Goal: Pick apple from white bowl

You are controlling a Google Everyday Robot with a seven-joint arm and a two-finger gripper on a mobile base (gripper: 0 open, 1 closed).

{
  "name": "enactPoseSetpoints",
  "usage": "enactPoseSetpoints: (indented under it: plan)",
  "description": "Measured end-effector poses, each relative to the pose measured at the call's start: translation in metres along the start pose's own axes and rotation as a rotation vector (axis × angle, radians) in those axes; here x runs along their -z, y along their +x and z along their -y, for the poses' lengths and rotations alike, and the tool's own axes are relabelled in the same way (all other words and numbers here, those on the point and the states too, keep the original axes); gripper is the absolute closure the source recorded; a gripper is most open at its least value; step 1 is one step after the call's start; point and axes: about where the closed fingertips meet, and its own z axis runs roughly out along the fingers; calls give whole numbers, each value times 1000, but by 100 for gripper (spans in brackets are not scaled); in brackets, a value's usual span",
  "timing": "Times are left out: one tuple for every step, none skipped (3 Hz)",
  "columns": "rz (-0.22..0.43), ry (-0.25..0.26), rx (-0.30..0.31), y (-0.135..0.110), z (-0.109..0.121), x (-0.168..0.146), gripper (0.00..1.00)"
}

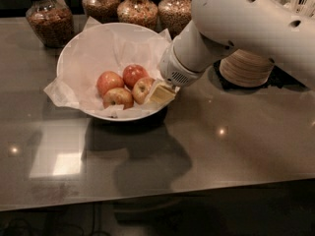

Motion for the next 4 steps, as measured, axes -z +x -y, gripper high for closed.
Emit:
enactPoseSetpoints:
  plan:
    - [-2,-5,19,-8,-1,-4,26]
    - [-7,-19,34,-15,-3,-11,26]
    - [-12,-47,52,-22,-8,-24,26]
    - [-23,-66,42,-18,-11,-35,27]
